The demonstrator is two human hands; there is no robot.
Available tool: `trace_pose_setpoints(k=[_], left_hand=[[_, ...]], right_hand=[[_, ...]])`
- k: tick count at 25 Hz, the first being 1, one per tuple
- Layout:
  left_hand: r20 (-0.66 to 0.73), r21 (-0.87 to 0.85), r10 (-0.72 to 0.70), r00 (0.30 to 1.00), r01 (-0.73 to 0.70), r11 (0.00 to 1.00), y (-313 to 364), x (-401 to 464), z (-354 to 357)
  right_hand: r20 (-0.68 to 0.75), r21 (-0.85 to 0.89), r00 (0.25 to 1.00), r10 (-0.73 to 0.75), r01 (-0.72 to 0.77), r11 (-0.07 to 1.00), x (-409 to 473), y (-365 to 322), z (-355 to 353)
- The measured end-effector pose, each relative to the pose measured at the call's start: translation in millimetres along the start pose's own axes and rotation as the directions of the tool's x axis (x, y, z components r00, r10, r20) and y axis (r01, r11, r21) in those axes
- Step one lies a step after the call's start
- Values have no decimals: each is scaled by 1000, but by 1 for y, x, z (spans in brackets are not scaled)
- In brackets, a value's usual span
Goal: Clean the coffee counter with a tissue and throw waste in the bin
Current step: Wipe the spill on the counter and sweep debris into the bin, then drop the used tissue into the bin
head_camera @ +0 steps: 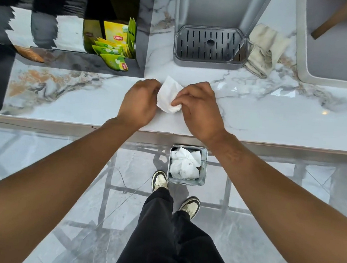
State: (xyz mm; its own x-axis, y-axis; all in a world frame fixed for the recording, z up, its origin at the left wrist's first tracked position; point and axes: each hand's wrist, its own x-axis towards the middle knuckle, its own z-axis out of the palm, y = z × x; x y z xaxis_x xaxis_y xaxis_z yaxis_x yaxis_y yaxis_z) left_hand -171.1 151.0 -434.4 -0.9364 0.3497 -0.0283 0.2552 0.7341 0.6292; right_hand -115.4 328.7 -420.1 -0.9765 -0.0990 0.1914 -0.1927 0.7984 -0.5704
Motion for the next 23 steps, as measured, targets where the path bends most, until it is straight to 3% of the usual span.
trace_pose_setpoints(k=[1, 2, 3, 4, 6, 7, 9, 10, 12, 13, 15, 19, 21, 23], left_hand=[[30, -284, -237, 971, 236, 929, 10, 6, -4], [128, -522, -445, 886, 442, 730, 20, 12, -8], [231, -596, -547, 805, 561, 574, 26, 15, -11], [296, -553, -550, 781, 609, 568, 29, 14, -12], [322, -474, -456, 830, 558, 681, 36, 4, -11], [312, -516, -412, 856, 517, 683, 38, -3, -10], [294, -646, -406, 865, 493, 583, 37, -15, -9], [299, -697, -405, 864, 488, 526, 36, -21, -10], [321, -744, -401, 858, 491, 454, 38, -31, -11], [325, -753, -408, 853, 494, 435, 39, -37, -11], [332, -775, -422, 843, 499, 388, 44, -52, -11], [296, -780, -487, 822, 502, 374, 47, -85, -7], [266, -782, -516, 815, 495, 379, 46, -103, 2], [253, -778, -530, 809, 496, 386, 42, -121, 17]], right_hand=[[7, 3, 1000, -4, 4, 1000, 0, -1, 0], [7, 15, 1000, -15, 14, 1000, -2, -1, 0], [0, 39, 1000, -27, 27, 999, -4, 0, 1], [-14, 71, 999, -36, 37, 997, -8, -1, 1], [-51, 150, 998, -30, 37, 988, -15, -4, -2], [-70, 208, 998, 5, 9, 978, -19, -5, -4], [-97, 375, 975, 198, -148, 915, -26, -8, -7], [-79, 496, 934, 347, -265, 827, -28, -7, -9], [65, 758, 790, 610, -436, 485, -32, -6, -15], [152, 830, 732, 664, -460, 316, -36, -5, -18], [264, 871, 701, 662, -468, 148, -51, 0, -22], [404, 858, 740, 538, -510, 56, -91, 7, -25], [493, 832, 706, 508, -553, -39, -113, 10, -23], [570, 771, 646, 507, -634, -60, -134, 14, -18]])
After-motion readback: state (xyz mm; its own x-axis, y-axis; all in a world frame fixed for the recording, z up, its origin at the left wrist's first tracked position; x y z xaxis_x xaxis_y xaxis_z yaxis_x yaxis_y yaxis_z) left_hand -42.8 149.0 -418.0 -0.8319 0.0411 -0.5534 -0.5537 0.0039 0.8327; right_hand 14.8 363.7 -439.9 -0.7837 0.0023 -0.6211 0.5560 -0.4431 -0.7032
